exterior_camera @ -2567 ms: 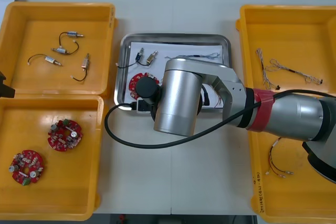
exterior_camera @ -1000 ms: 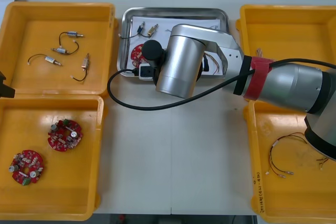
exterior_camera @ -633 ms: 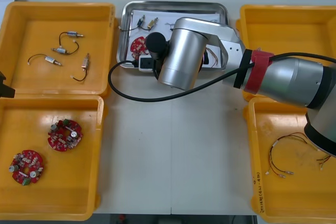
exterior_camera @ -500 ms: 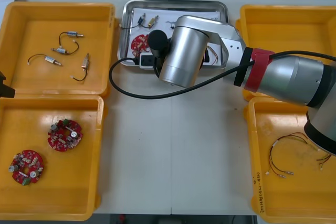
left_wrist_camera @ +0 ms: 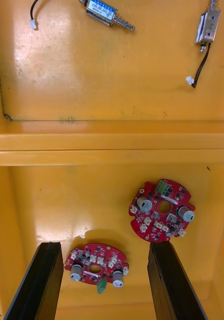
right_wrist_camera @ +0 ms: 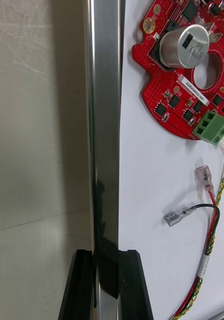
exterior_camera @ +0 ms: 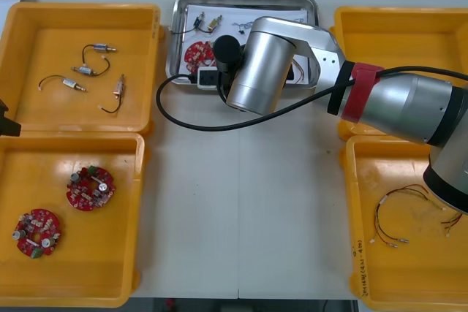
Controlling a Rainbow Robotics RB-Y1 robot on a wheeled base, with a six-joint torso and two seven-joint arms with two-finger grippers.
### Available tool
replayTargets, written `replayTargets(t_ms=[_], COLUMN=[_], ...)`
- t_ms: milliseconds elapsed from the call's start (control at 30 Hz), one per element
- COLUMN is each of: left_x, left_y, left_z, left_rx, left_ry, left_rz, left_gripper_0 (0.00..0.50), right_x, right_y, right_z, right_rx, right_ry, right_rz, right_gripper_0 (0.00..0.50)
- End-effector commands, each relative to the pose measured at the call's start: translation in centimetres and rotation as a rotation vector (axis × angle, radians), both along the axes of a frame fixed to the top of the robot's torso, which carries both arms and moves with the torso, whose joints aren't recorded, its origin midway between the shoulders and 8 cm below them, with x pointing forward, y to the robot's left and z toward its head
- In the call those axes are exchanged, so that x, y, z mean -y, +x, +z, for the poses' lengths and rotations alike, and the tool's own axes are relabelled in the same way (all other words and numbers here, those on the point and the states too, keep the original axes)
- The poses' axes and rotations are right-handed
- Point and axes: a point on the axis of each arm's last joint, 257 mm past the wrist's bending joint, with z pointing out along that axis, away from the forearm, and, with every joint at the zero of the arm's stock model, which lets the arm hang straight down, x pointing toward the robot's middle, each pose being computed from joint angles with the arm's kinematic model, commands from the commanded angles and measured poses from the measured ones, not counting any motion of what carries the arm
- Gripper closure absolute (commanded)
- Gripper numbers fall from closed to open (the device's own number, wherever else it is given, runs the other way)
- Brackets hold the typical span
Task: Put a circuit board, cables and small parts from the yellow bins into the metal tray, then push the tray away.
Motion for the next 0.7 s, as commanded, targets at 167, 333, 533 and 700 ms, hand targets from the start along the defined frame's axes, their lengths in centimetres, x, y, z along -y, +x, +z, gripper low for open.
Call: replayTargets(t_ms=[167,333,533,700], left_x=[-1.5,-1.5,-1.5,-1.5], left_y=[-0.7,-0.7,-0.7,-0.7], left_z=[1.3,1.3,1.3,1.3], left_rx=[0.014,0.014,0.014,0.014], left_ry=[0.052,0.052,0.052,0.052], left_rz=[0.009,0.009,0.009,0.009], left_gripper_0=[0.0,0.0,0.0,0.0], right_x=[-2.6,-2.8,-2.8,-2.3], right_y=[1.0,0.5,-1.4,-3.8], right_z=[4.2,4.3,4.7,5.8], right_rx=[0.067,0.042,-0.029,-0.082], right_ry=[0.011,0.026,0.046,0.07], right_rz=[0.056,0.053,0.016,-0.033], right_gripper_0=[0.0,0.0,0.0,0.0])
